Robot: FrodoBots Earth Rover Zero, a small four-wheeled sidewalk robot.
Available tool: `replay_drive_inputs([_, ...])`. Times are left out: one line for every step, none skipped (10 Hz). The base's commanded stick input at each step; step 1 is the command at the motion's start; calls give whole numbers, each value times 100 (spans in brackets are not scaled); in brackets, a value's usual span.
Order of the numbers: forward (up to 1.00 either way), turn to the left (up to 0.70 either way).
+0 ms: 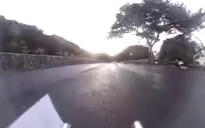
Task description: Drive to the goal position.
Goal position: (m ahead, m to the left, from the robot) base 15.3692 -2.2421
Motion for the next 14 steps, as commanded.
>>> replay_drive_inputs([50, 0])
replay_drive_inputs([50, 0])
replay_drive_inputs([50, 0])
replay_drive_inputs([50, 0])
replay_drive_inputs([50, 0])
replay_drive_inputs([50, 0])
replay_drive_inputs([50, 0])
replay_drive_inputs([50, 0])
replay_drive_inputs([50, 0])
replay_drive_inputs([50, 0])
replay_drive_inputs([50, 0])
replay_drive_inputs([50, 0])
replay_drive_inputs([50, 0])
replay_drive_inputs([50, 0])
